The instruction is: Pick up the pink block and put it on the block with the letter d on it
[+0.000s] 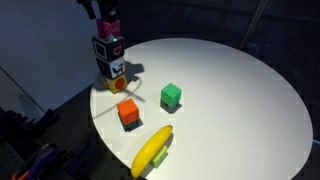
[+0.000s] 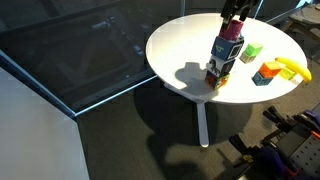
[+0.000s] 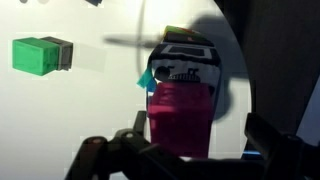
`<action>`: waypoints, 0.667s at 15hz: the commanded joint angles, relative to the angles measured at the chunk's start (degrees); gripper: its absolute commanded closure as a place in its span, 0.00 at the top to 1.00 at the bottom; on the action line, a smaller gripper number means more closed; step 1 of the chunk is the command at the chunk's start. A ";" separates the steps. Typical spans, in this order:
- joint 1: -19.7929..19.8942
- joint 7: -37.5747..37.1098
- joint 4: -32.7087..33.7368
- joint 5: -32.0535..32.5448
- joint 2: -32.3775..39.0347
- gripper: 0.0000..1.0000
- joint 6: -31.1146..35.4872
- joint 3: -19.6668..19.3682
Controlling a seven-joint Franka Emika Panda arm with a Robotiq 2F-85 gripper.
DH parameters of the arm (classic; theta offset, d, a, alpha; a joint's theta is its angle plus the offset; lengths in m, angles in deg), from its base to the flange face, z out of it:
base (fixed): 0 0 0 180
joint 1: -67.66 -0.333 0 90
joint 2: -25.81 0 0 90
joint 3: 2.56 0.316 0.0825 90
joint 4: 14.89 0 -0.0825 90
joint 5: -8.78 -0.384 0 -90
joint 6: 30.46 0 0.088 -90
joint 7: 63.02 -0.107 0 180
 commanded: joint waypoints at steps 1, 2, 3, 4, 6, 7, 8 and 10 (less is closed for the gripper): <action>-0.35 -0.79 0.74 1.30 -0.23 1.00 -1.79 0.01; -0.37 -0.72 0.63 1.31 -0.31 1.00 -1.79 0.02; -0.39 -0.66 0.51 1.32 -0.40 1.00 -1.77 0.03; -0.43 -0.63 0.45 1.32 -0.45 1.00 -1.77 0.05; -0.49 -0.56 0.37 1.31 -0.57 1.00 -1.78 0.06; -0.50 -0.50 0.36 1.25 -0.65 1.00 -1.81 0.06; -0.50 -0.47 0.36 1.24 -0.71 1.00 -1.82 0.06; -0.47 -0.47 0.34 1.25 -0.88 1.00 -1.80 0.04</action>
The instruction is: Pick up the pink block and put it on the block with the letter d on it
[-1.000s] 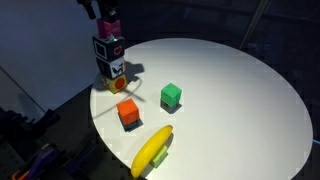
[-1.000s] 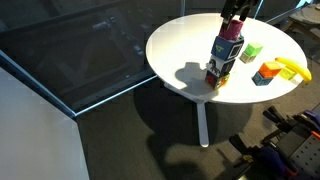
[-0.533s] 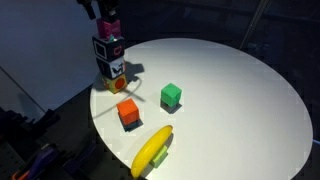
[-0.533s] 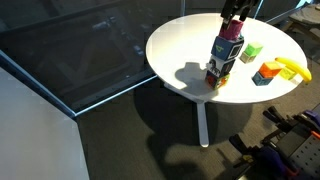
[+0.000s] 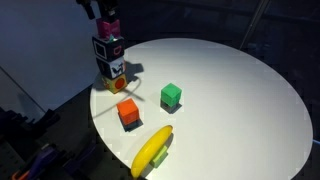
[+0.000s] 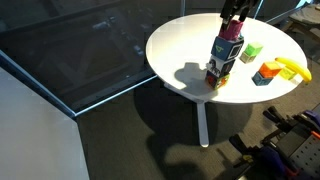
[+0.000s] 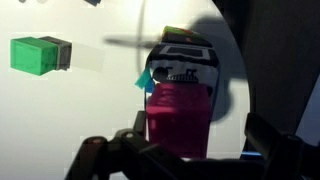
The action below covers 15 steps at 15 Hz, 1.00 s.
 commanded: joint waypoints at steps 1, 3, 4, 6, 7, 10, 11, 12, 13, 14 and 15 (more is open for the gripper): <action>-0.23 -0.48 0.38 1.25 -0.93 1.00 -1.75 -0.05; -0.22 -0.34 0.32 1.20 -1.08 1.00 -1.78 -0.05; -0.23 -0.29 0.28 1.18 -1.12 1.00 -1.80 -0.05; -0.26 -0.17 0.09 1.19 -1.27 1.00 -1.76 -0.01; -0.27 -0.13 -0.02 1.24 -1.33 1.00 -1.73 0.00; -0.25 0.01 -0.06 1.12 -1.47 1.00 -1.76 0.01; -0.24 0.02 -0.05 1.10 -1.53 1.00 -1.74 0.00; -0.22 0.07 -0.04 1.06 -1.64 1.00 -1.75 -0.01; -0.21 0.13 -0.04 1.01 -1.76 1.00 -1.78 -0.02; -0.21 0.16 -0.07 1.00 -1.90 1.00 -1.79 -0.02; -0.21 0.22 -0.11 0.99 -2.04 1.00 -1.81 -0.03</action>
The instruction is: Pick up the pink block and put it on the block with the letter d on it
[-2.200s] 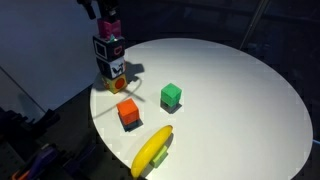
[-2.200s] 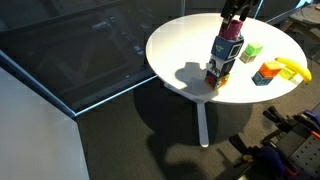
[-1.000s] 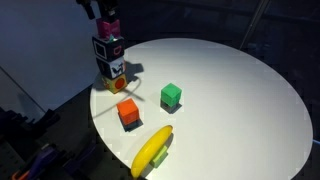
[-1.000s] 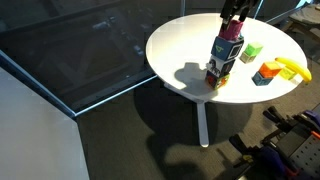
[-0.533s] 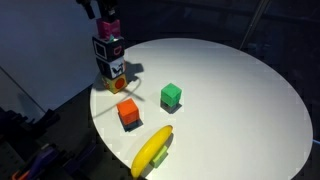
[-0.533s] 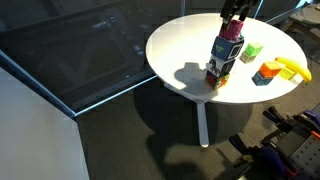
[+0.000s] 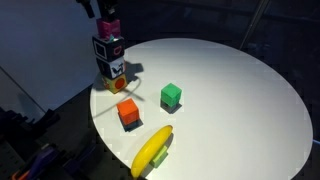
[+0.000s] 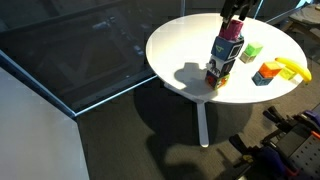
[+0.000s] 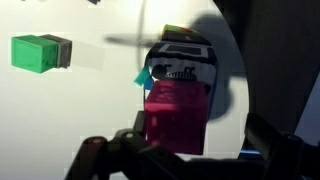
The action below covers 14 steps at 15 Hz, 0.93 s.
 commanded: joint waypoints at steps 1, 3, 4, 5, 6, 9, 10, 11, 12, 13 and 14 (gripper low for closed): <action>-0.20 0.15 -0.13 0.96 -1.75 1.00 -1.81 -0.10; -0.18 0.20 -0.15 0.94 -2.04 1.00 -1.86 -0.12; -0.16 0.30 -0.16 0.87 -2.19 1.00 -1.91 -0.14; -0.12 0.54 -0.28 0.77 -2.49 1.00 -1.95 -0.19; -0.07 0.85 -0.46 0.64 -2.85 1.00 -1.86 -0.24; 0.02 1.88 -1.11 0.40 -4.24 1.00 -2.02 -0.38; 0.05 2.24 -1.39 0.42 -4.80 1.00 -2.22 -0.45; 0.07 2.59 -1.58 0.42 -5.30 1.00 -2.60 -0.52; 0.09 3.40 -1.72 0.20 -5.87 1.00 -3.73 -0.63; 0.15 3.98 -2.00 0.27 -6.52 1.00 -4.67 -0.79; 0.20 4.75 -2.17 0.17 -7.14 1.00 -5.92 -0.97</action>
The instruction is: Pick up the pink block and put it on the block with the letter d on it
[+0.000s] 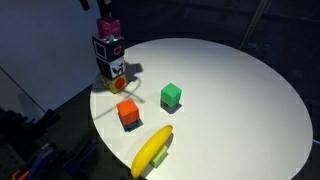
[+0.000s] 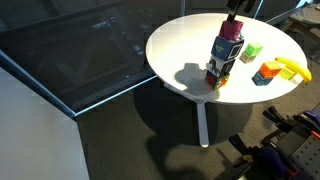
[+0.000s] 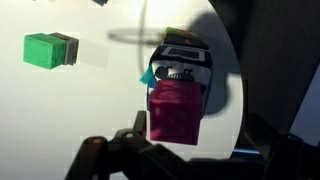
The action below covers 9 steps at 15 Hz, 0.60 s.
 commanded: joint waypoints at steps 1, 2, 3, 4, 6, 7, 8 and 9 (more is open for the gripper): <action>0.24 3.62 -1.85 0.09 -4.01 1.00 -4.56 -0.87; 0.29 4.42 -2.05 0.06 -4.68 1.00 -5.93 -1.10; 0.37 5.07 -2.29 0.12 -5.46 1.00 -7.38 -1.36; 0.44 5.51 -2.59 0.29 -6.25 1.00 -8.66 -1.61; 0.56 5.95 -3.29 0.58 -8.00 1.00 -11.01 -2.00; 0.62 5.70 -3.70 0.72 -8.99 1.00 -12.02 -2.12; 0.66 5.36 -4.15 0.94 -9.87 1.00 -12.67 -2.17; 0.73 4.47 -4.64 1.09 -10.83 1.00 -13.09 -2.13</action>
